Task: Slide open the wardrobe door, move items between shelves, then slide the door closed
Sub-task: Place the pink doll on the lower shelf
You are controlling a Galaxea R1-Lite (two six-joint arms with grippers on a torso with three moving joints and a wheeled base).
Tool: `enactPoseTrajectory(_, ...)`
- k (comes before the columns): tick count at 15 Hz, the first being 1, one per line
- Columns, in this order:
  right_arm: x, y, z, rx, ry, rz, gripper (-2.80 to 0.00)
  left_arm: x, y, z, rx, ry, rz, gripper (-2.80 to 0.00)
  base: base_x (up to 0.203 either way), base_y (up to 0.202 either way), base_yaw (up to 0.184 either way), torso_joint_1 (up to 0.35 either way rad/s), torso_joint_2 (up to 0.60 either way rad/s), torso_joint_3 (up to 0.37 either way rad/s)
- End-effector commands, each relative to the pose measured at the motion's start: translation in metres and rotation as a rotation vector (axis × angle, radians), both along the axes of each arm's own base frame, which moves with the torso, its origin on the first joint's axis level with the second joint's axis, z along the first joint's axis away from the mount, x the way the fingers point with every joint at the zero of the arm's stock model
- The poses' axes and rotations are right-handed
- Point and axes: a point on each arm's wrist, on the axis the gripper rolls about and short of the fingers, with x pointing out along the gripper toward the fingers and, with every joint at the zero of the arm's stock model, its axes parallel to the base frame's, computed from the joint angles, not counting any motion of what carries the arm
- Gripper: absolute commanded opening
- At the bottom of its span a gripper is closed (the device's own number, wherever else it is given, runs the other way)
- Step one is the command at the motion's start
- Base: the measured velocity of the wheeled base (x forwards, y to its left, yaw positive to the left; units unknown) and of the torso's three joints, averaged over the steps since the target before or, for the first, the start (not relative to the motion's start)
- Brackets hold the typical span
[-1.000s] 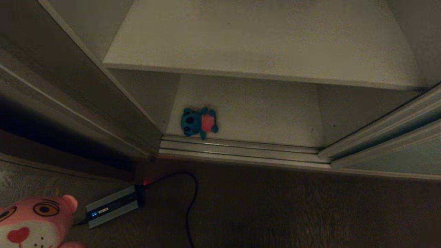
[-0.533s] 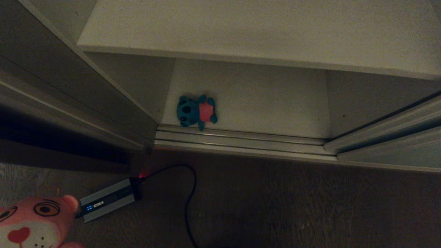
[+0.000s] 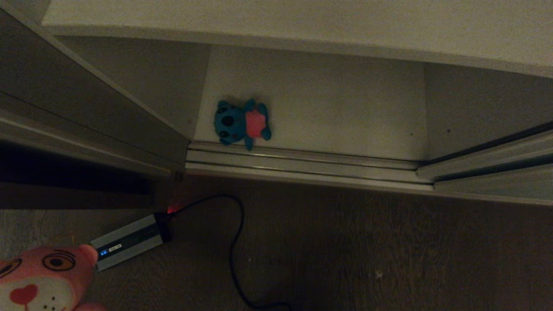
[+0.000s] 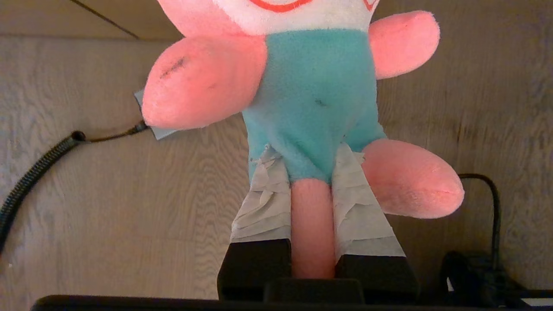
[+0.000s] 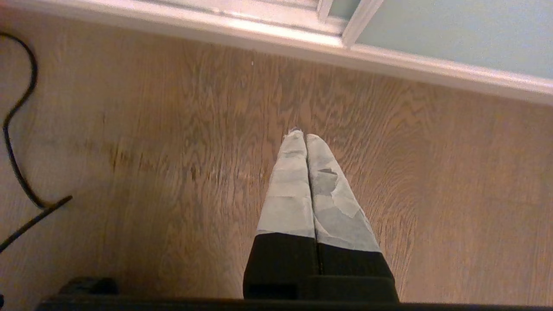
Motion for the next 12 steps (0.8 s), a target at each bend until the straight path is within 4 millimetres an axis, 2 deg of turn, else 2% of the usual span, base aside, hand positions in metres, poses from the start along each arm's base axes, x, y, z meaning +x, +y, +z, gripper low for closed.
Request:
enactPoseTrajectory(1, 0.0002, 0.0, -0.001, 0.0, 0.003, 0.0, -2.8, 0.0001, 0.0, -0.0001, 0.0, 0.003, 0.001, -2.8, 0.0, 0.0, 0.0, 0.005, 0.01, -0.201)
enactPoseTrajectory(7, 0.0003, 0.0, -0.0011, 0.0, 0.003, 0.001, -2.8, 0.0001, 0.0, 0.0001, 0.006, 0.001, 0.0, -2.8, 0.0, 0.0, 0.0, 0.002, 0.0, -0.185)
enactPoseTrajectory(12, 0.0002, 0.0, -0.0009, 0.0, 0.003, 0.0, -2.8, 0.0026, -0.0004, -0.0002, 0.125, -0.041, -0.032, -2.8, 0.0, 0.0, 0.0, 0.001, 0.0, -0.026)
